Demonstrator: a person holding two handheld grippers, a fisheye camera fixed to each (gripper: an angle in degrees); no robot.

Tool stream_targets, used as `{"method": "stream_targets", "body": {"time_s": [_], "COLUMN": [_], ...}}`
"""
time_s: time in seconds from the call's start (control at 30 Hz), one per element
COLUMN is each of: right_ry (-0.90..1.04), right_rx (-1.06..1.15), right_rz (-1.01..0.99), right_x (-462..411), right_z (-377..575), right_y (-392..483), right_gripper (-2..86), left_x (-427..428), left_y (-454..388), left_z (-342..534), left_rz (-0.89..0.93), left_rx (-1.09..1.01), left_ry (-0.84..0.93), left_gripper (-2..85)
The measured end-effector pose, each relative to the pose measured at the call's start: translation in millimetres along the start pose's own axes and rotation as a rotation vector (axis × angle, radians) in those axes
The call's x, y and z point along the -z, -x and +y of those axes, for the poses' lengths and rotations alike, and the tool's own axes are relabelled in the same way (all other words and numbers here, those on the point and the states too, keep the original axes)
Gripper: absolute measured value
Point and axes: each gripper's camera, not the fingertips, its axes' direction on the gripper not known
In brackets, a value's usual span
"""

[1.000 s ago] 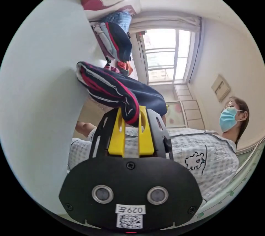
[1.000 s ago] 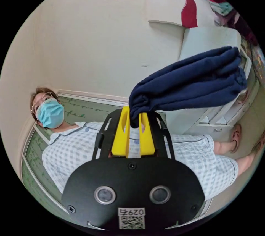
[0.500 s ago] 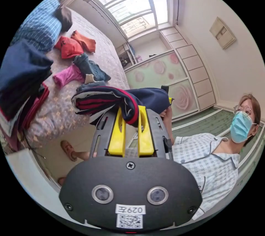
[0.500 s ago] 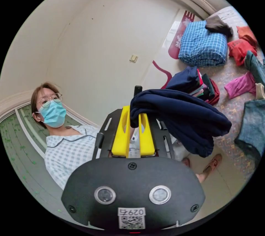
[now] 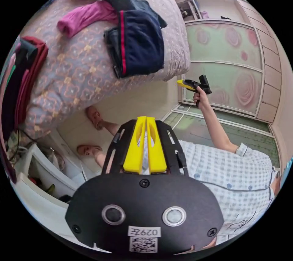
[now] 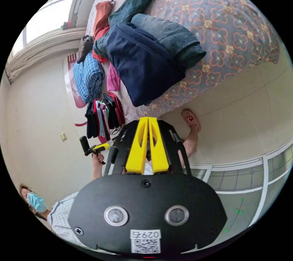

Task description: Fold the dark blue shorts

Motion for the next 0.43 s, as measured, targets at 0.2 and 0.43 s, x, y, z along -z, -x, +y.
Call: {"method": "stream_targets", "body": {"time_s": [0.2,0.43], "right_ry": [0.169,0.347], "right_rx": [0.324,0.539], "right_rz": [0.156,0.222], "right_x": [-67.5,-231.5], "right_z": [-34.7,-138.9], "right_y": [127.5,298.0], "right_gripper": [9.0,18.2], "left_x": [7.1,28.0], "left_y": [85.6,98.3], "left_z": [143.3,254.0], "left_rz": [0.2,0.325], "left_rx": [0.397,0.591], "left_ry": [-0.097,-0.462], "left_gripper": [-1.0,-1.0]}}
